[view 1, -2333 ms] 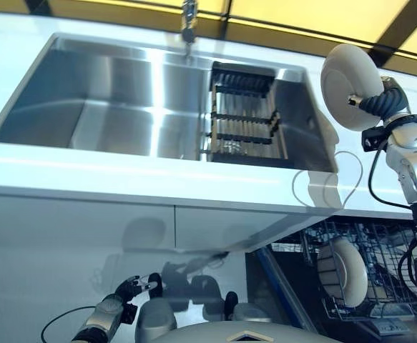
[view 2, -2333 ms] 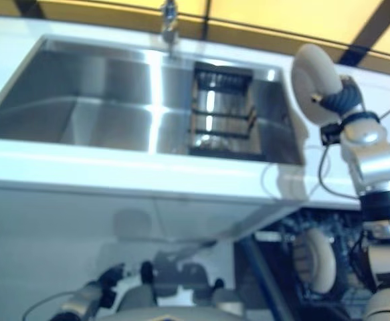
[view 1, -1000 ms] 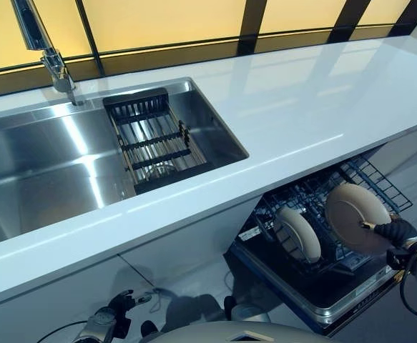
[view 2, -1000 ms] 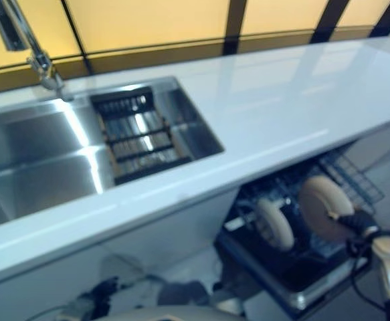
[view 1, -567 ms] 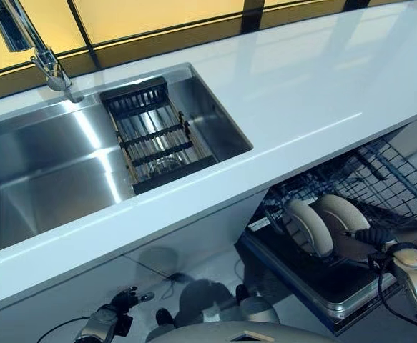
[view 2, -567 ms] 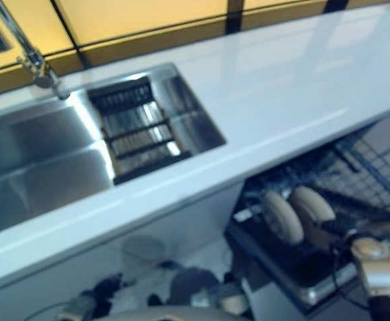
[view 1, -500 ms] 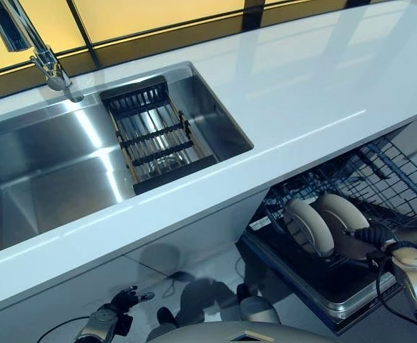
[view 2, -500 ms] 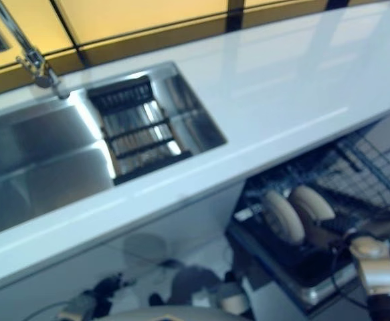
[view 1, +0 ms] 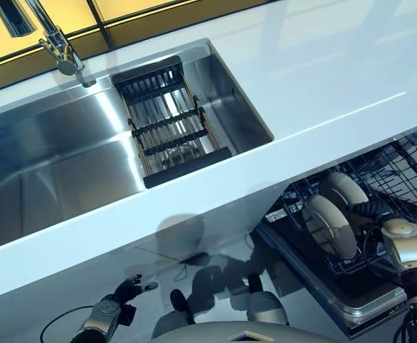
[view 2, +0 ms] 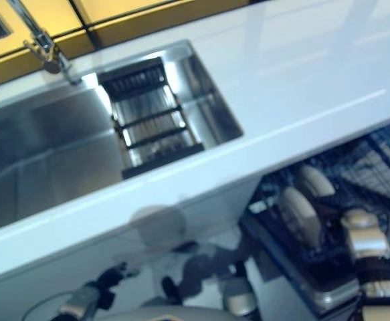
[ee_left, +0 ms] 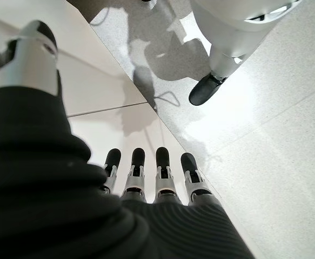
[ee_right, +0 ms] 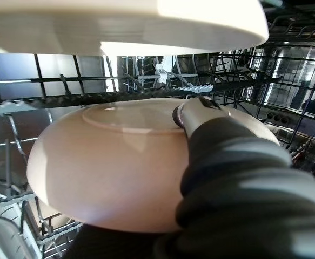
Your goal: Take plates into dishwasher
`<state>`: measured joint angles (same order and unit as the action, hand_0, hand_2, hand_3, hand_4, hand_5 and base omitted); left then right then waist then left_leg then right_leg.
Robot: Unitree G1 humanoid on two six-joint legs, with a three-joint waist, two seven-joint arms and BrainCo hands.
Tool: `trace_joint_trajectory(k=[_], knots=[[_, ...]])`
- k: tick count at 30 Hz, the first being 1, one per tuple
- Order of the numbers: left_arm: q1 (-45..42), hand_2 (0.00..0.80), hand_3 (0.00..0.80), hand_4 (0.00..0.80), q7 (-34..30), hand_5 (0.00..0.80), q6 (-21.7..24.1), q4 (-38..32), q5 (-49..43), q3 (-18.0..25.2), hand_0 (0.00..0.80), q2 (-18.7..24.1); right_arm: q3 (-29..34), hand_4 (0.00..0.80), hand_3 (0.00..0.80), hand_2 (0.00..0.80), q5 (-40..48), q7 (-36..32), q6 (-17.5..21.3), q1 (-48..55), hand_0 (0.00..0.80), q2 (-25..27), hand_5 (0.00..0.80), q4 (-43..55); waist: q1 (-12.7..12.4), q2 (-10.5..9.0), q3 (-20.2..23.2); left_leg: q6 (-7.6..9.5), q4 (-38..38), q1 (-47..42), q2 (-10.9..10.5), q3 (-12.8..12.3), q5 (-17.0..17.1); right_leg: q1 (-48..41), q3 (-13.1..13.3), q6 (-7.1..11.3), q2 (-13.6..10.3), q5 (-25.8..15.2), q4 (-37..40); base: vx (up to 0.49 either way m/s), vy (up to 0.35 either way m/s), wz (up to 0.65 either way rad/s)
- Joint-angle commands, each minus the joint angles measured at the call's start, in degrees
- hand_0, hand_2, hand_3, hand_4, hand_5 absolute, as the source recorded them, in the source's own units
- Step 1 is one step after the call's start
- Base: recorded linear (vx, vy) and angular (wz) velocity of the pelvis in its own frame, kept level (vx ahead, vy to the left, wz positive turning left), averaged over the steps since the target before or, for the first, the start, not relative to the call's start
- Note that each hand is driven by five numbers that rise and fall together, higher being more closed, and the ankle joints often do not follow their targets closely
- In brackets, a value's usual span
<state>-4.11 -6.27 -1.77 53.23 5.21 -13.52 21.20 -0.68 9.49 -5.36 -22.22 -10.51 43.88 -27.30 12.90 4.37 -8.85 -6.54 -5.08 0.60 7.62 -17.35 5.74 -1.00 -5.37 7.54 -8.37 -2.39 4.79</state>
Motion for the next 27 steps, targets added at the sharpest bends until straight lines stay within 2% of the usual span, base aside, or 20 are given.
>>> trace_joint_trajectory(k=[1, 12, 13, 14, 15, 27], knots=[[3.0, 0.0, 0.0, 0.0, -0.4, 0.0, 1.6, 0.1, -1.3, -1.4, 0.0, 0.7, -1.1, 0.8, 0.8, 0.8, 0.0, 0.9, 2.0, -5.1, 0.8, 2.6, 0.8, -3.0, -3.0, 0.12, 1.0, 3.08, 1.4, -3.1, -2.5, 0.7, -6.8, 6.6, -1.0, 2.17, 0.7, -0.9, -5.7, -0.016, 0.026, 0.05], [4.1, 0.0, 0.0, 0.0, -0.9, 0.0, 1.2, -0.6, -0.5, -2.7, 0.0, 0.6, -3.5, 0.8, 0.8, 0.8, 0.3, -0.1, 0.4, -9.3, 0.8, 3.4, 0.8, -9.3, -3.6, 1.01, 1.0, 2.66, 1.3, -3.5, -2.7, 0.9, -6.7, 5.9, -1.3, 2.1, 0.2, -1.0, -5.1, -0.007, 0.009, 0.0], [4.1, 0.0, 0.0, 0.0, -0.9, 0.0, 1.2, -0.6, -0.5, -2.7, 0.0, 0.5, -3.7, 0.678, 0.678, 0.678, 0.0, -0.2, 0.5, -9.4, 0.678, 3.4, 0.678, -9.9, -3.6, 1.0, 1.0, 2.64, 1.3, -3.6, -2.7, 0.9, -6.7, 5.8, -1.4, 2.08, 0.2, -1.1, -5.1, -0.004, 0.014, 0.03], [4.1, 0.0, 0.0, 0.0, -1.0, 0.0, 1.2, -0.5, -0.5, -2.7, 0.0, 0.5, -4.0, 0.483, 0.483, 0.483, -0.1, 0.2, 0.4, -9.6, 0.483, 3.3, 0.483, -10.2, -3.7, 1.0, 1.1, 2.63, 1.3, -3.6, -2.7, 0.9, -6.7, 5.7, -1.4, 2.05, 0.2, -1.1, -5.0, 0.0, 0.0, 0.0], [4.2, 0.0, 0.0, 0.0, -1.1, 0.0, 1.4, -0.2, -0.5, -2.7, 0.0, 0.5, -4.1, 0.0, 0.0, 0.0, 0.5, 0.6, 0.2, -9.8, 0.0, 3.3, 0.0, -10.6, -3.7, 0.96, 1.2, 2.63, 1.3, -3.7, -2.7, 0.9, -6.7, 5.6, -1.4, 2.05, 0.2, -1.1, -5.0, 0.0, 0.0, 0.0], [3.9, 0.0, 0.0, 0.0, -0.3, 0.0, 1.2, 0.2, -0.7, -2.7, 0.0, -0.1, -2.8, 0.0, 0.0, 0.0, 0.5, 2.1, 0.7, -8.4, 0.0, 2.3, 0.0, -9.9, -3.5, -0.12, 2.1, 2.67, 1.1, -4.4, -2.4, 0.9, -7.0, 4.8, -1.0, 2.13, 0.5, -1.2, -4.4, 0.0, 0.0, 0.0]])
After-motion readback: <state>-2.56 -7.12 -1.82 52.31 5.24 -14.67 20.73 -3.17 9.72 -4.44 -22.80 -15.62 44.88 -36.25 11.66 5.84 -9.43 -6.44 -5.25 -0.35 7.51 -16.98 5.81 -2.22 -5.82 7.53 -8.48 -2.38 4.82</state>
